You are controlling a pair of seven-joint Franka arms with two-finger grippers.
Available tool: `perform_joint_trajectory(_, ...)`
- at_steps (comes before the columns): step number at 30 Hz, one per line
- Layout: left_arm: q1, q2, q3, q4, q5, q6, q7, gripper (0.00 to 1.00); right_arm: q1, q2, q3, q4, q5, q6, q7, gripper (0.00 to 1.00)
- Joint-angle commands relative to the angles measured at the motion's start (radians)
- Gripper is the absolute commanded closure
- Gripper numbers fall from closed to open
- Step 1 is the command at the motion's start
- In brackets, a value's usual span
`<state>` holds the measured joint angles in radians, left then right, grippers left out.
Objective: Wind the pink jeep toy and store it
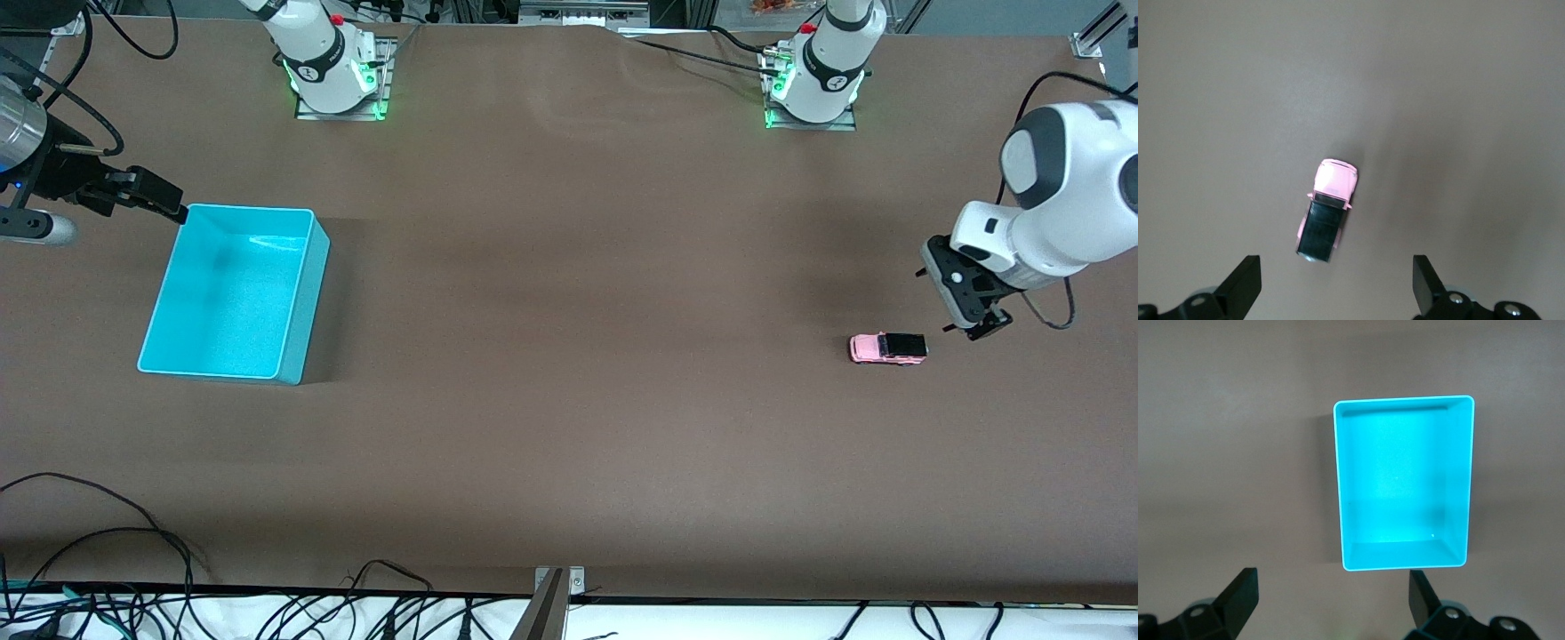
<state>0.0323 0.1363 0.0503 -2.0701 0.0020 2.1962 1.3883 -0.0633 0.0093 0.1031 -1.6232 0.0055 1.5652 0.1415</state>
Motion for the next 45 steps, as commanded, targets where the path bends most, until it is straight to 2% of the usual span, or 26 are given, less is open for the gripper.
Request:
perform_joint_trajectory(1,0.008,0.038,0.000,-0.048,0.016,0.114,0.141,0.00,-0.004,-0.006,-0.002,-0.004,0.010,-0.005,-0.007,0.00)
perform_joint_trajectory(7,0.009,0.108,0.014,-0.054,0.019,0.165,0.187,0.00,-0.004,-0.006,-0.002,-0.004,0.010,-0.005,-0.007,0.00)
perform_joint_trajectory(13,0.023,0.166,0.014,-0.056,0.137,0.218,0.205,0.00,-0.004,-0.006,-0.002,-0.004,0.010,-0.005,-0.007,0.00)
perform_joint_trajectory(19,0.023,0.203,0.014,-0.056,0.176,0.292,0.221,0.00,-0.004,-0.006,-0.002,-0.004,0.010,-0.005,-0.008,0.00)
perform_joint_trajectory(32,0.026,0.298,0.025,-0.054,0.190,0.450,0.227,0.00,-0.004,-0.006,-0.002,-0.004,0.010,-0.007,-0.010,0.00)
perform_joint_trajectory(41,0.029,0.325,0.026,-0.056,0.176,0.458,0.227,0.00,-0.004,-0.006,-0.002,-0.004,0.010,-0.007,-0.011,0.00)
perform_joint_trajectory(43,0.029,0.329,0.026,-0.056,0.176,0.456,0.227,0.03,-0.004,-0.006,-0.002,-0.004,0.010,-0.005,-0.011,0.00)
perform_joint_trajectory(45,0.029,0.329,0.025,-0.056,0.176,0.456,0.229,0.18,-0.004,-0.006,-0.002,-0.004,0.010,-0.007,-0.011,0.00)
